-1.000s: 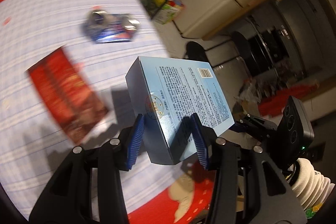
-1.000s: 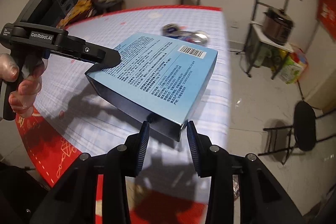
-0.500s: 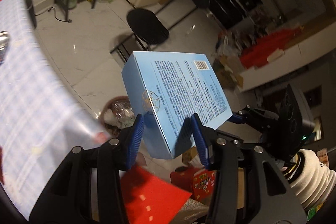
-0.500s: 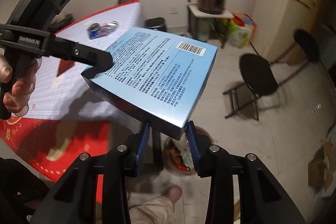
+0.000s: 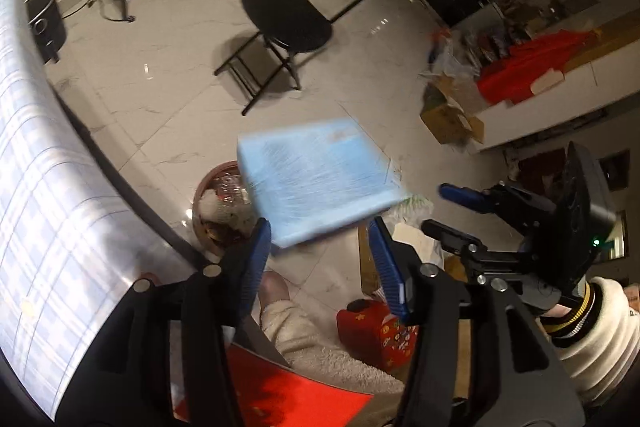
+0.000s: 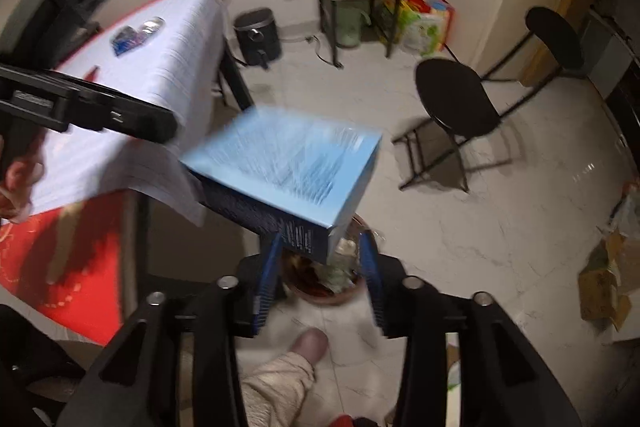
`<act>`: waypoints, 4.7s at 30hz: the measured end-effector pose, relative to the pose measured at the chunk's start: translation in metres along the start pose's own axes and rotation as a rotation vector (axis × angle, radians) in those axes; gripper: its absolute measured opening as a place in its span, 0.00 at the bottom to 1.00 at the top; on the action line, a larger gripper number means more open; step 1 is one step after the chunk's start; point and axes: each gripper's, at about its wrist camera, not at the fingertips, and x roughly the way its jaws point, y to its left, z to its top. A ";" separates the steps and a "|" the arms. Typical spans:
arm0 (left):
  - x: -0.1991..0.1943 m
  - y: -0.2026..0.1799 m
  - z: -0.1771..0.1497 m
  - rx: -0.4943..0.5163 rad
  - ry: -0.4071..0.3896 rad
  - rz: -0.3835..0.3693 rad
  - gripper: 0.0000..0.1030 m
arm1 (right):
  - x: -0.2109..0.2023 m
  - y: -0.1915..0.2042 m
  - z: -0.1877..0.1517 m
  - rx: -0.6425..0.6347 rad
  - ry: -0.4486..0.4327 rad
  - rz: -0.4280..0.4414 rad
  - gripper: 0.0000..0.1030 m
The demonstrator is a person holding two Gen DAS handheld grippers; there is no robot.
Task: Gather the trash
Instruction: 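Open the left tool to drop the blue box into the basin, then move both tools back to the table toward the red packet and crushed can, then grasp the red snack packet with the left tool while the right tool grasps the crushed can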
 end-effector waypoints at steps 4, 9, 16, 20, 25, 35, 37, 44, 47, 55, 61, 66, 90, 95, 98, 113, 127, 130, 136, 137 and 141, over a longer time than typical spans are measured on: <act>-0.018 0.015 0.001 -0.025 -0.051 0.033 0.54 | 0.000 -0.007 0.002 0.019 -0.001 -0.019 0.54; -0.060 0.028 -0.002 -0.011 -0.158 0.103 0.69 | -0.009 -0.001 0.017 0.028 -0.039 -0.051 0.75; -0.136 0.062 -0.018 -0.030 -0.317 0.204 0.74 | -0.020 0.031 0.060 0.014 -0.110 -0.016 0.86; -0.183 0.098 -0.040 -0.101 -0.388 0.247 0.74 | -0.022 0.062 0.088 -0.017 -0.144 0.038 0.86; -0.235 0.156 -0.080 -0.261 -0.462 0.304 0.74 | -0.016 0.105 0.125 -0.050 -0.157 0.119 0.86; -0.245 0.261 -0.152 -0.581 -0.495 0.406 0.80 | 0.029 0.190 0.181 -0.166 -0.093 0.209 0.86; -0.237 0.268 -0.154 -0.601 -0.492 0.417 0.80 | 0.035 0.200 0.190 -0.186 -0.084 0.215 0.85; -0.210 0.284 -0.147 -0.636 -0.495 0.477 0.80 | 0.056 0.230 0.214 -0.242 -0.051 0.230 0.84; -0.202 0.288 -0.137 -0.628 -0.483 0.514 0.80 | 0.062 0.236 0.220 -0.250 -0.043 0.232 0.84; -0.181 0.289 -0.122 -0.607 -0.447 0.624 0.81 | 0.071 0.234 0.223 -0.242 -0.025 0.233 0.82; -0.177 0.287 -0.119 -0.669 -0.452 0.656 0.78 | 0.077 0.231 0.222 -0.228 -0.015 0.236 0.81; -0.172 0.278 -0.117 -0.680 -0.447 0.696 0.70 | 0.079 0.232 0.223 -0.227 -0.011 0.244 0.81; -0.189 0.279 -0.120 -0.766 -0.469 0.536 0.92 | 0.083 0.263 0.223 -0.273 -0.006 0.302 0.77; -0.161 0.270 -0.092 -0.740 -0.360 0.694 0.92 | 0.083 0.242 0.222 -0.232 -0.007 0.281 0.77; -0.152 0.271 -0.083 -0.757 -0.337 0.762 0.94 | 0.083 0.231 0.219 -0.215 -0.006 0.273 0.77; -0.194 0.283 -0.120 -0.749 -0.382 0.741 0.47 | 0.106 0.291 0.244 -0.365 -0.021 0.301 0.75; -0.258 0.317 -0.199 -0.833 -0.533 0.689 0.38 | 0.158 0.412 0.297 -0.567 -0.059 0.201 0.78; -0.272 0.317 -0.212 -0.843 -0.567 0.692 0.38 | 0.167 0.422 0.297 -0.586 -0.049 0.147 0.78; -0.284 0.314 -0.220 -0.836 -0.602 0.681 0.38 | 0.180 0.426 0.292 -0.607 -0.021 0.067 0.62; -0.285 0.314 -0.220 -0.834 -0.606 0.677 0.38 | 0.182 0.425 0.291 -0.606 -0.018 0.064 0.61; -0.287 0.309 -0.221 -0.821 -0.615 0.665 0.38 | 0.180 0.424 0.288 -0.604 -0.023 0.062 0.52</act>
